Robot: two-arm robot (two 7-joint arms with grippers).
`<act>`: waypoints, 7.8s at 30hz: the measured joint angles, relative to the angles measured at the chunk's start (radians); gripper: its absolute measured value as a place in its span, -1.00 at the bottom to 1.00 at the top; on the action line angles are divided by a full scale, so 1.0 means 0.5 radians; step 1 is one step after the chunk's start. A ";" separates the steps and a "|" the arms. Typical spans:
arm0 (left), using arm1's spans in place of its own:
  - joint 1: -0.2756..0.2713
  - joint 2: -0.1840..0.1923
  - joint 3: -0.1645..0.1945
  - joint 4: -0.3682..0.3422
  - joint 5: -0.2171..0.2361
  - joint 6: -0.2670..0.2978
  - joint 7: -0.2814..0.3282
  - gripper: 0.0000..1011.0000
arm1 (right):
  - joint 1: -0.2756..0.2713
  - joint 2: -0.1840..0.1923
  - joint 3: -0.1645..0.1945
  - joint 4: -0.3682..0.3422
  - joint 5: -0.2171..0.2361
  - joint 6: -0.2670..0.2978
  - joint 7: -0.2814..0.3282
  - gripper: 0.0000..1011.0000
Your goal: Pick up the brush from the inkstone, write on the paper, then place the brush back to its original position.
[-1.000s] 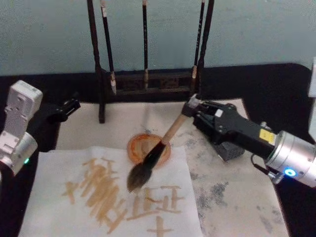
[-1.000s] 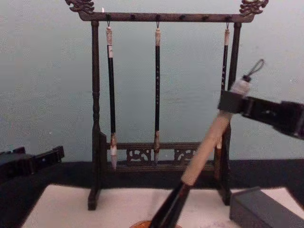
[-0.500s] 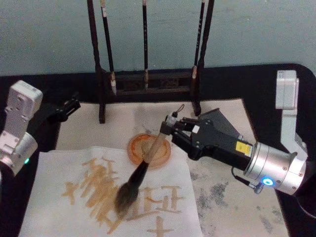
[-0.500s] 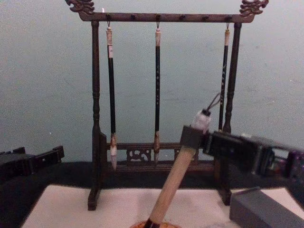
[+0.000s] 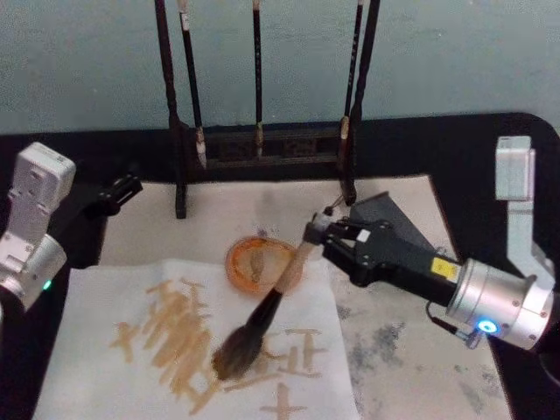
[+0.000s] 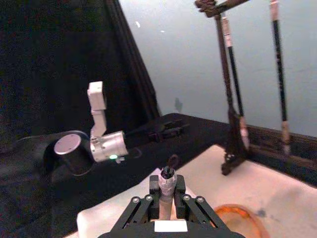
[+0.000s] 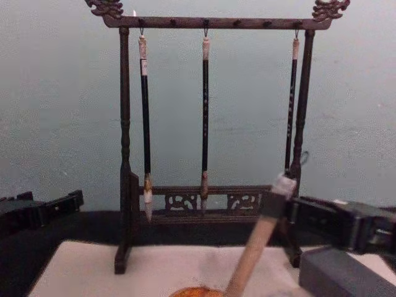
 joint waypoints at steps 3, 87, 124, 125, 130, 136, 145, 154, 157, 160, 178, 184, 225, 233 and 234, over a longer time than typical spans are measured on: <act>0.000 0.000 0.000 0.000 0.000 0.000 0.000 0.98 | -0.015 0.014 0.023 0.000 0.012 -0.005 -0.007 -0.66; 0.000 0.000 0.000 0.000 0.000 0.000 0.000 0.98 | 0.274 -0.349 0.235 0.840 0.683 0.056 -0.037 -0.66; 0.000 0.000 0.000 0.000 0.000 0.000 0.000 0.98 | 0.266 -0.318 0.211 0.879 0.784 0.093 -0.119 -0.66; 0.000 0.000 0.000 0.000 0.000 0.000 0.000 0.98 | 0.266 -0.318 0.211 0.881 0.787 0.094 -0.119 -0.66; 0.000 0.000 0.000 0.000 0.000 0.000 0.000 0.98 | 0.266 -0.317 0.210 0.892 0.798 0.100 -0.123 -0.66; 0.000 0.000 0.000 0.000 0.000 0.000 0.000 0.98 | 0.266 -0.315 0.210 0.906 0.813 0.107 -0.125 -0.66; 0.000 0.000 0.000 0.000 0.000 0.000 0.000 0.98 | 0.272 -0.315 0.204 0.929 0.827 0.116 -0.131 -0.66; 0.000 0.000 0.000 0.000 0.000 0.000 0.000 0.98 | 0.274 -0.314 0.201 0.942 0.839 0.127 -0.143 -0.66; 0.000 0.000 0.000 0.000 0.000 0.000 0.000 0.98 | 0.275 -0.314 0.199 0.945 0.843 0.130 -0.147 -0.66; 0.000 0.000 0.000 0.000 0.000 0.000 0.000 0.98 | 0.276 -0.313 0.196 0.948 0.845 0.133 -0.149 -0.66; 0.000 0.000 0.000 0.000 0.000 0.000 0.000 0.98 | 0.279 -0.306 0.190 0.943 0.842 0.145 -0.159 -0.66; 0.000 0.000 0.000 0.000 0.000 0.000 0.000 0.98 | 0.279 -0.307 0.191 0.943 0.841 0.144 -0.158 -0.66; 0.000 0.000 0.000 0.000 0.000 0.000 0.000 0.98 | 0.241 -0.208 0.187 0.806 0.775 0.211 -0.485 0.99; 0.000 0.000 0.000 0.000 0.000 0.000 0.000 0.98 | 0.235 -0.188 0.185 0.779 0.754 0.229 -0.534 0.99; 0.000 0.000 0.000 0.000 0.000 0.000 0.000 0.98 | 0.235 -0.188 0.185 0.779 0.754 0.229 -0.534 0.99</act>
